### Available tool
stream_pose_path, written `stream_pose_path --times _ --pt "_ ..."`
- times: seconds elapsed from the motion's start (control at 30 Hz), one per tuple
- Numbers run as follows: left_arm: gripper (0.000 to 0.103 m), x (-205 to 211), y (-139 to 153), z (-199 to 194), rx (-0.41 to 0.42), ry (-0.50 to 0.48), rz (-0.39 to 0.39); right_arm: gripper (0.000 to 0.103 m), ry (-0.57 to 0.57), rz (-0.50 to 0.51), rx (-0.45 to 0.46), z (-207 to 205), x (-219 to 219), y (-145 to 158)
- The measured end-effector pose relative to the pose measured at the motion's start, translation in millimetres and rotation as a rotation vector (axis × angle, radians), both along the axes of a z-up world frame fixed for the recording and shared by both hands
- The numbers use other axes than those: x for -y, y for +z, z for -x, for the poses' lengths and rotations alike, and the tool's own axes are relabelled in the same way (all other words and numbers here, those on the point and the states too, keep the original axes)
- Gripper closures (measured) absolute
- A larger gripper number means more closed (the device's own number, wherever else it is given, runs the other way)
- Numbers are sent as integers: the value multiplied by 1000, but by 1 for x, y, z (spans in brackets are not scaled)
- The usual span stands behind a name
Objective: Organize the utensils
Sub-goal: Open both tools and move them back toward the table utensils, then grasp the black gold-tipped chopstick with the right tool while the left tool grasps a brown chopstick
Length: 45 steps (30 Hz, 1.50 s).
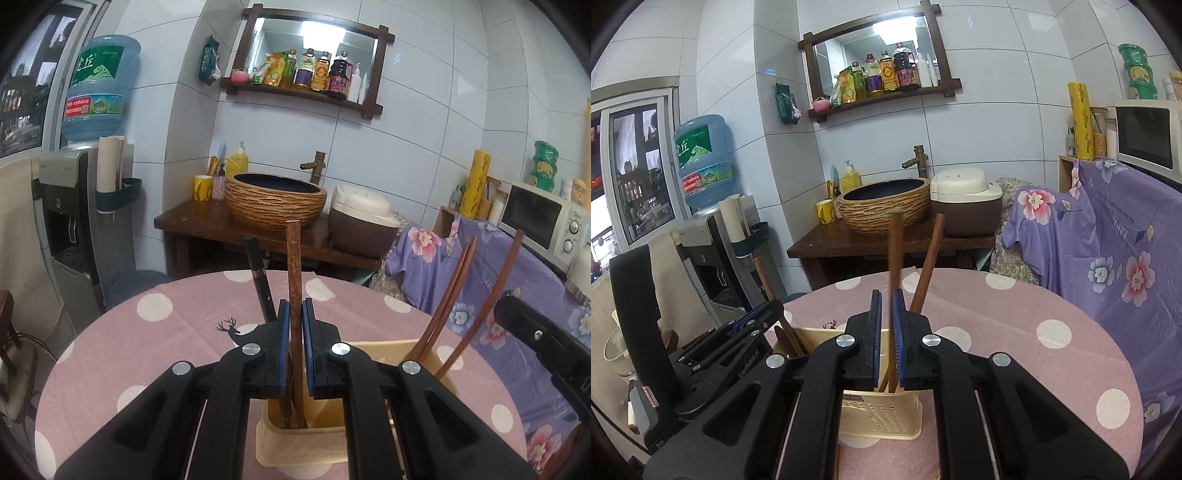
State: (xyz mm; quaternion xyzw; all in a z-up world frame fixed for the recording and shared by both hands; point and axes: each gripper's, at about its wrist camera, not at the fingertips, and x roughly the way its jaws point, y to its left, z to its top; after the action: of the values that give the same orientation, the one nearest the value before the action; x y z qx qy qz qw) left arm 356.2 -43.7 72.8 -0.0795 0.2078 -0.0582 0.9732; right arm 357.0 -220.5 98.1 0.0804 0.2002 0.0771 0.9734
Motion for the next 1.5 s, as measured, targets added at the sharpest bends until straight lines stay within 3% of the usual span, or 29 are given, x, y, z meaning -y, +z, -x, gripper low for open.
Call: stream_pose_path --times 0.1,0.17,0.3,0.33,0.37,0.43,0.53,0.63,0.8,1.2,1.37,1.5 --pt "86 -2 1 9 -2 -10 0 95 -4 -13 -1 3 4 -4" --pt "54 -7 3 21 -17 -9 7 95 -8 -14 4 12 6 -6" --pt "44 -19 -7 52 -75 0 2 90 -30 17 -3 39 10 -15" --pt "42 -23 -13 61 -103 4 -7 84 -32 28 -20 45 10 -20" --pt "41 -27 -20 68 -130 6 -9 74 -37 45 -48 51 10 -29" --pt "41 -37 -36 85 -187 20 3 69 -54 81 -113 61 9 -49" --pt "41 -52 -65 109 -253 52 27 69 -85 129 -226 68 8 -87" --pt "41 -61 -90 120 -324 87 15 69 -95 114 -351 67 10 -122" --pt "42 -65 -104 126 -365 74 30 69 -114 47 -471 53 14 -150" --pt "42 -57 -109 135 -363 42 19 74 -170 99 -532 33 -1 -177" --pt "42 -60 -114 135 -380 45 22 87 -186 159 -520 29 -9 -180" --pt "42 -58 -117 133 -395 30 19 92 -183 155 -521 23 -9 -178"
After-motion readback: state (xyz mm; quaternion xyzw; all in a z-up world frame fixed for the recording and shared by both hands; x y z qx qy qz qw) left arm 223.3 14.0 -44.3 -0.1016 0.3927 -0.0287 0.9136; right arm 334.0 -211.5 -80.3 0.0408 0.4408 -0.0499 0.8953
